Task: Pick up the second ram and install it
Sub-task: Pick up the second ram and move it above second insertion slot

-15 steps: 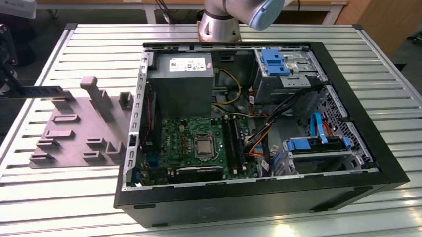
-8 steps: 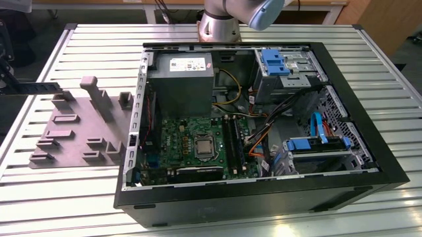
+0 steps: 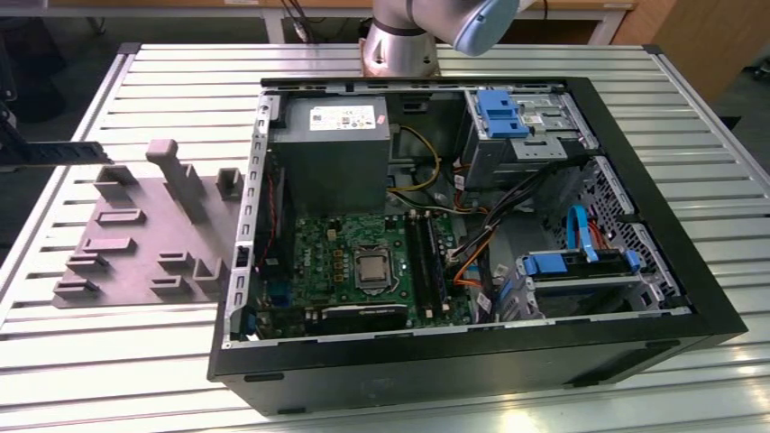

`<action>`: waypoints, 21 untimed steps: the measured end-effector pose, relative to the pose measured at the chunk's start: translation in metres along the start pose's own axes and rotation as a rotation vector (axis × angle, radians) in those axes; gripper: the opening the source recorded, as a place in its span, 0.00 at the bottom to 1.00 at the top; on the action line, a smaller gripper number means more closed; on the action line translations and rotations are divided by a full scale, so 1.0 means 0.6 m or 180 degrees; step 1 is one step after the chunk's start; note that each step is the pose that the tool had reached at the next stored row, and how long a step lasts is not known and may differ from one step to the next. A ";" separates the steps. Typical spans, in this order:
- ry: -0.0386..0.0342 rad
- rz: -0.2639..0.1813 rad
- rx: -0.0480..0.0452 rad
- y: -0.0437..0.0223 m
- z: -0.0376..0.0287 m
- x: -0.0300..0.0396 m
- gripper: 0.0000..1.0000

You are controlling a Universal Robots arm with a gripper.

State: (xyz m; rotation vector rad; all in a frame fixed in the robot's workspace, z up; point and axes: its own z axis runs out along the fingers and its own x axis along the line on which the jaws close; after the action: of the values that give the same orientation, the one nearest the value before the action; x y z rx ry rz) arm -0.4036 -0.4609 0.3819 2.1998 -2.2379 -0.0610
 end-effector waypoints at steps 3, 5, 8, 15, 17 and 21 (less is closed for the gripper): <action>0.0000 0.0000 0.0000 0.000 -0.007 0.000 0.14; 0.0000 0.0000 0.0000 0.000 -0.012 0.000 0.14; 0.0000 0.0000 0.0000 0.001 -0.022 -0.001 0.14; -0.0001 0.0000 0.0001 0.001 -0.034 -0.001 0.14; 0.0000 0.0000 0.0000 0.001 -0.035 -0.002 0.14; 0.0000 0.0000 0.0000 -0.001 -0.035 -0.002 0.14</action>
State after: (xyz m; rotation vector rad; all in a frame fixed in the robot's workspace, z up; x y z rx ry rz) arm -0.4025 -0.4605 0.4030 2.1998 -2.2379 -0.0610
